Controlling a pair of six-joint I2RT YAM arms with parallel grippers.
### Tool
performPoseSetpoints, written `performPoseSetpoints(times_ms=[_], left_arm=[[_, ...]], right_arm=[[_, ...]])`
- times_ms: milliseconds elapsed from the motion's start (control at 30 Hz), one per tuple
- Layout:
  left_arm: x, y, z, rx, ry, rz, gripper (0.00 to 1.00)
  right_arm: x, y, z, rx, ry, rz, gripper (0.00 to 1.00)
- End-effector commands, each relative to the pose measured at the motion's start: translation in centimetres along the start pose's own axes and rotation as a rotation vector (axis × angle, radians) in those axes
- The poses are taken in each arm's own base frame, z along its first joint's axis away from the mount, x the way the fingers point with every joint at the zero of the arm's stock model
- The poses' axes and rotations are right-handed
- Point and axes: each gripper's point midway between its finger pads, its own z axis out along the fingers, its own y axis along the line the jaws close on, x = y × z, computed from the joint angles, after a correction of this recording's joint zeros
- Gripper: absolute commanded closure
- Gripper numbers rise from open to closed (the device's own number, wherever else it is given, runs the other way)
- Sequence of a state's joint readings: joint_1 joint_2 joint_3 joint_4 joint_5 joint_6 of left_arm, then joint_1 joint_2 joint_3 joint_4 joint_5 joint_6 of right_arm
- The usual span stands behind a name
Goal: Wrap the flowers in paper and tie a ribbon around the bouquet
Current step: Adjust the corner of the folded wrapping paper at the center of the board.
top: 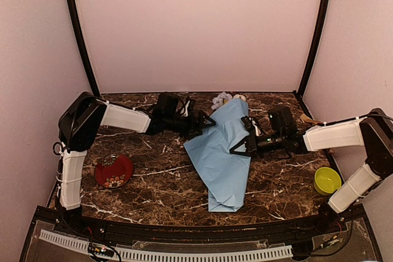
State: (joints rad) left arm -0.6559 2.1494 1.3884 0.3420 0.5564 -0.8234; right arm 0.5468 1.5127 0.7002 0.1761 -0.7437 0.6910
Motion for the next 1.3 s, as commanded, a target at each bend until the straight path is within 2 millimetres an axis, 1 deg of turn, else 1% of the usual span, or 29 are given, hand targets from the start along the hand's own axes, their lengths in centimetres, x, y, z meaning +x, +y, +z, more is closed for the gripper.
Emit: performPoseSetpoints(times_ms=[0,67,133,267,400,467,567,767,867,933,967,1033,1100,1167,1200,1267], left_arm=[[1.2,0.5,0.8,-0.022,0.064,0.004,0.01],[1.4,1.0,0.8,-0.034,0.066,-0.003,0.01],[0.9,1.2,0.8,-0.043,0.056,0.005,0.01],[-0.5,1.2,0.9,-0.053,0.033,0.017,0.01],[-1.9,0.7,0.6,-0.039,0.0,0.036,0.01],[-2.3,0.6,0.6,-0.016,-0.005,0.03,0.01],[-2.4,0.4,0.6,0.017,0.005,0.001,0.01],[-2.4,-0.7,0.5,0.059,0.014,0.009,0.01],[-2.5,-2.2,0.3,0.138,0.013,0.015,0.02],[-2.9,-3.9,-0.2,0.216,0.0,0.044,0.08],[-2.6,-4.8,-0.6,0.259,0.013,0.07,0.1],[-2.4,-5.9,-1.1,0.305,0.022,0.126,0.15],[-1.9,-6.7,-1.5,0.36,0.037,0.159,0.18],[-1.4,-7.4,-1.9,0.412,0.042,0.199,0.23],[-1.1,-7.4,-2.0,0.421,0.046,0.206,0.29],[-2.1,-6.6,-2.7,0.427,0.026,0.207,0.39]], right_arm=[[-1.4,2.0,-0.7,-0.042,-0.042,-0.077,1.0],[-1.5,2.0,-0.8,-0.044,-0.041,-0.078,1.0],[-1.5,2.1,-0.8,-0.049,-0.037,-0.081,1.0],[-1.5,2.3,-0.9,-0.047,-0.031,-0.092,1.0],[-1.7,2.7,-1.2,-0.058,-0.037,-0.103,1.0],[-1.9,2.8,-1.3,-0.064,-0.041,-0.105,1.0],[-2.1,3.0,-1.7,-0.069,-0.047,-0.107,1.0],[-2.7,3.3,-2.5,-0.083,-0.067,-0.114,1.0],[-3.0,3.2,-3.0,-0.086,-0.075,-0.113,1.0],[-3.1,3.3,-3.3,-0.095,-0.078,-0.114,1.0],[-3.2,3.3,-3.6,-0.101,-0.082,-0.115,1.0],[-3.4,3.6,-4.1,-0.113,-0.082,-0.121,1.0],[-3.4,3.8,-4.3,-0.11,-0.073,-0.144,1.0],[-3.3,4.0,-4.5,-0.107,-0.063,-0.161,1.0],[-3.3,4.1,-4.5,-0.11,-0.059,-0.171,1.0],[-3.2,4.5,-4.8,-0.112,-0.056,-0.189,1.0]])
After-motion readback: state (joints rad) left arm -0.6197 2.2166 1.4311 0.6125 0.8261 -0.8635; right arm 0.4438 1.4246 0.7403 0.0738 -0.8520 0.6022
